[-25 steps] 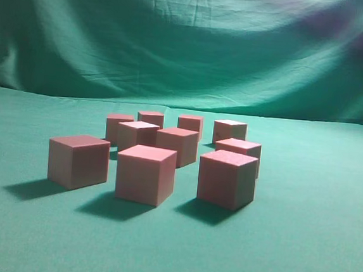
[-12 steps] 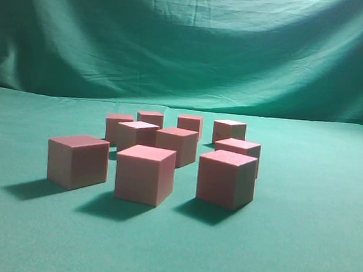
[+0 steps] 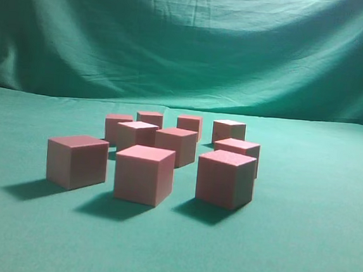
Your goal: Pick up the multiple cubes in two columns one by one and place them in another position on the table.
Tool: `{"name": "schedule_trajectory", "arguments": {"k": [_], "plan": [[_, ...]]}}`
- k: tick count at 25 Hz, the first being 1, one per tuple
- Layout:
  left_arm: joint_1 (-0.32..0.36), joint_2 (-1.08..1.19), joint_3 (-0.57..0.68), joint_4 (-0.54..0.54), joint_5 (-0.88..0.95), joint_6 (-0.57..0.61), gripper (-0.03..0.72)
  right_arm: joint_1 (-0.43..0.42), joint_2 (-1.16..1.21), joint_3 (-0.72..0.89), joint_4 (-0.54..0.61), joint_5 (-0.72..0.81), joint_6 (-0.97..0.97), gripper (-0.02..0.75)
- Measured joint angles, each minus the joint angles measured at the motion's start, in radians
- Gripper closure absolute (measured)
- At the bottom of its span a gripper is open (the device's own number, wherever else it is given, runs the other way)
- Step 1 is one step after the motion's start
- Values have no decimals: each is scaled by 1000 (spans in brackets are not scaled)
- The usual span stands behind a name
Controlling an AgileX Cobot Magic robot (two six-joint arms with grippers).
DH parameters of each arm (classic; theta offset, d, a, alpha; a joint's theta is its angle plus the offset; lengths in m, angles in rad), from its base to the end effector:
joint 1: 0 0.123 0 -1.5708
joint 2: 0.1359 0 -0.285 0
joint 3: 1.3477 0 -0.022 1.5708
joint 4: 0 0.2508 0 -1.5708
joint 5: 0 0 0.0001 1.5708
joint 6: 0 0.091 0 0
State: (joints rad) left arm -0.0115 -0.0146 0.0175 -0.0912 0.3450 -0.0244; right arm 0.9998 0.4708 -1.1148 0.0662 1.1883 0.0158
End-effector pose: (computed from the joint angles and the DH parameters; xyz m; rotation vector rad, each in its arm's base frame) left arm 0.0530 -0.0034 0.1771 -0.0687 1.8303 -0.1139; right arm 0.0058 0.0193 0.4292 -1.0055 1.8459 0.7069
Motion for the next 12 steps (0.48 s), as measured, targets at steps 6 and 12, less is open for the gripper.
{"name": "schedule_trajectory", "arguments": {"k": [6,12], "plan": [[0,0,0,0,0,0,688,0,-190,161,67,2,9,738],[0,0,0,0,0,0,688,0,-233,255,-27,-17,10,738]]}}
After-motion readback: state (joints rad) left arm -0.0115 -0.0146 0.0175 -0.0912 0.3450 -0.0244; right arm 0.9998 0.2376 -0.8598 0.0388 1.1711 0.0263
